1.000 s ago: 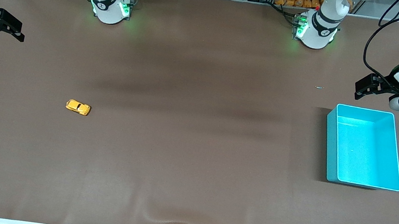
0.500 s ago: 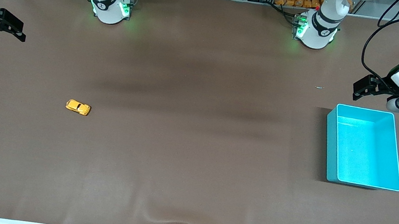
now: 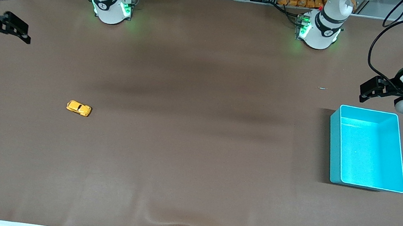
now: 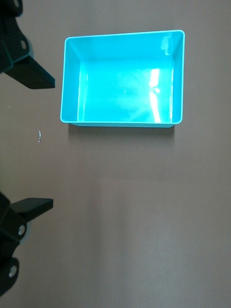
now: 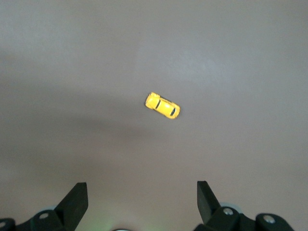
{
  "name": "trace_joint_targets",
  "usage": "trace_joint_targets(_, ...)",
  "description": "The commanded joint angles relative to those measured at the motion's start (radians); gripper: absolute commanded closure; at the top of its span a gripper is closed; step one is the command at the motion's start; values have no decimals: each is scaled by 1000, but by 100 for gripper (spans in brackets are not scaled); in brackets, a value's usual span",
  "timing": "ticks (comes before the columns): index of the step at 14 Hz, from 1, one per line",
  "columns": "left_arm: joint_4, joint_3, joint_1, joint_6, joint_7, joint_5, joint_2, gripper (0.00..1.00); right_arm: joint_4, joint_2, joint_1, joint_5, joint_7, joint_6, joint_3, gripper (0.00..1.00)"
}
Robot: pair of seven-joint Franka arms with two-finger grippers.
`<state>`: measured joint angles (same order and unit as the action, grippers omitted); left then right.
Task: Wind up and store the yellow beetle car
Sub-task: 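Reach the right gripper over the yellow beetle car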
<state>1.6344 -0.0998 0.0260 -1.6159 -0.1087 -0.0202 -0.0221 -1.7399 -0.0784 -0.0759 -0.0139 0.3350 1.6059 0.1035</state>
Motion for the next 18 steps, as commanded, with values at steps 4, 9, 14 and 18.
trace_joint_targets(4,-4,-31,22,13,-20,-4,22,0,-390,11,15,11,460,397,-8,0)
trace_joint_targets(9,-5,-58,20,10,-63,-14,42,0,-472,224,-16,98,991,705,-11,0)
trace_joint_targets(14,-5,-58,22,7,-71,-15,60,0,-460,344,-19,111,1052,775,-10,0)
trace_joint_targets(18,-5,-61,22,7,-71,-15,64,0,-463,394,-18,124,1078,845,-8,1)
